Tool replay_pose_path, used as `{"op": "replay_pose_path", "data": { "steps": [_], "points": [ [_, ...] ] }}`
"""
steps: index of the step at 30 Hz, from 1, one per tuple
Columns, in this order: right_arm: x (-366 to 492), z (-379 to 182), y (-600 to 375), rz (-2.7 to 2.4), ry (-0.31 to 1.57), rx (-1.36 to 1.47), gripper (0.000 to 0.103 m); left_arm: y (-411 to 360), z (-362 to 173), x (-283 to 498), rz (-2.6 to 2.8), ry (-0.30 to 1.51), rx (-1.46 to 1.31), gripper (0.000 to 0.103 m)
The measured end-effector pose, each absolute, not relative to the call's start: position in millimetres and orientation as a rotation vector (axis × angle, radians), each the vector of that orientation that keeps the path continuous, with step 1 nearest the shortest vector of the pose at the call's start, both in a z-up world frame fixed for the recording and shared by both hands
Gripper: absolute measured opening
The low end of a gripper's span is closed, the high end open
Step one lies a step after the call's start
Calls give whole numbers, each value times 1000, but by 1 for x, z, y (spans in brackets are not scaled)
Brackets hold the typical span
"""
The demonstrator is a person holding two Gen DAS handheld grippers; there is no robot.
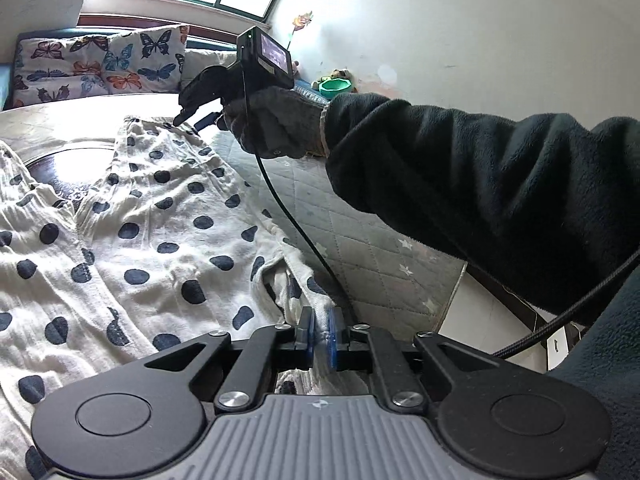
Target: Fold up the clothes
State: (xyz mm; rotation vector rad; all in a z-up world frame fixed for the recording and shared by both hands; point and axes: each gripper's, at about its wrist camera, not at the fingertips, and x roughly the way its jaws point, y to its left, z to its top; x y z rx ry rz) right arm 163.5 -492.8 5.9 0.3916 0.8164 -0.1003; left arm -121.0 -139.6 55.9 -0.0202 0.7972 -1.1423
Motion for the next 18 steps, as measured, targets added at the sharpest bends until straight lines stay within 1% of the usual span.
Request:
{"op": "replay_pose_path", "data": {
  "steps": [1,2,3,4,10,18],
  "points": [
    [164,5,-492,-100,810,391,32,-138,56,-121,-1138,797,-21,8],
    [164,5,-491,-98,813,394,19,-137,56,-120,-1134,797,-22,8],
    [165,5,-490,-96,816,396,11,-136,57,-120,-1130,797,-23,8],
    [166,5,-490,-94,819,399,9,-135,57,-120,-1126,796,-25,8],
    [161,22,-486,-90,781,440,6,-122,58,-120,-1100,787,-44,8],
    [165,72,-454,-58,712,462,6,-83,63,-124,-1028,756,-120,8]
  ]
}}
